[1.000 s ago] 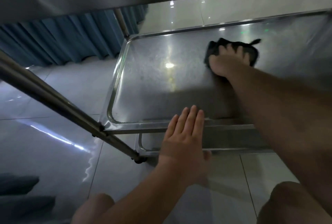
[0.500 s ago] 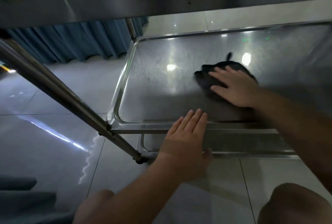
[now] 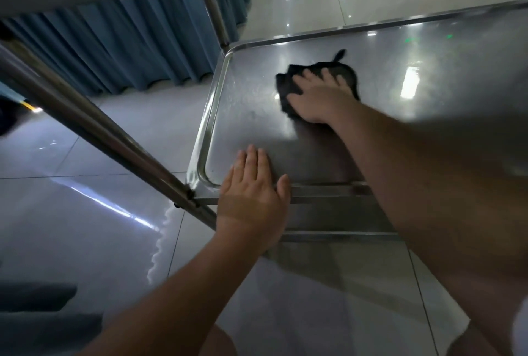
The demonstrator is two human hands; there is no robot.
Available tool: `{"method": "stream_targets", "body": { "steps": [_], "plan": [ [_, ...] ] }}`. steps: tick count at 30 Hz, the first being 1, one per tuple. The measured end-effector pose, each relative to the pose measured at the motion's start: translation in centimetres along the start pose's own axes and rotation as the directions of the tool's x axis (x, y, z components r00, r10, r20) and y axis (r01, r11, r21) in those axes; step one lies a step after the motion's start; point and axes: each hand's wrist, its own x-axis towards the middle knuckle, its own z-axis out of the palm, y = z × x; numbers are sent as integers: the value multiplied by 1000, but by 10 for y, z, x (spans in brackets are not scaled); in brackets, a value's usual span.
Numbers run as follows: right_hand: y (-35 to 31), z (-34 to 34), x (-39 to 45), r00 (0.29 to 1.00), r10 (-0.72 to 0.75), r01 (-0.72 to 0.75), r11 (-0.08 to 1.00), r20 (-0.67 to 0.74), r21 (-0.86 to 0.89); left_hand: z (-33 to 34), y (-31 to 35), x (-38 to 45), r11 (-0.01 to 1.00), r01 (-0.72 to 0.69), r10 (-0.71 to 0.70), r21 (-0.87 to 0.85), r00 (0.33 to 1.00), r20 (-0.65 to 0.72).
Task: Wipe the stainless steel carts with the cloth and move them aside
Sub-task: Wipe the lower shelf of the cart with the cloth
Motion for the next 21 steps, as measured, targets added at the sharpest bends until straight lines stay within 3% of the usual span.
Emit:
{"method": "stream_targets", "body": {
  "steps": [4,7,10,13,18,21],
  "plan": [
    [-30,22,-41,961,-278,278,961,3,-19,-1,7,-2,1000,19,-19,-10,1000,4],
    [-4,27,-83,953,-302,303,953,2,-6,-3,8,-2,1000,20,-19,-16,1000,21],
    [53,17,-105,981,-190,188,981,-36,-51,-4,9,-5,1000,16,-16,-4,1000,14],
    [122,-4,-109,997,13,-18,997,-81,-72,-6,8,-6,1000,4,-4,6,1000,11],
    [202,-20,-122,892,441,-441,897,-99,21,-14,8,-9,1000,2,-2,9,1000,27],
    [184,-14,-118,879,476,-474,880,-40,38,-18,11,-9,1000,10,-10,-3,1000,30]
  ]
}}
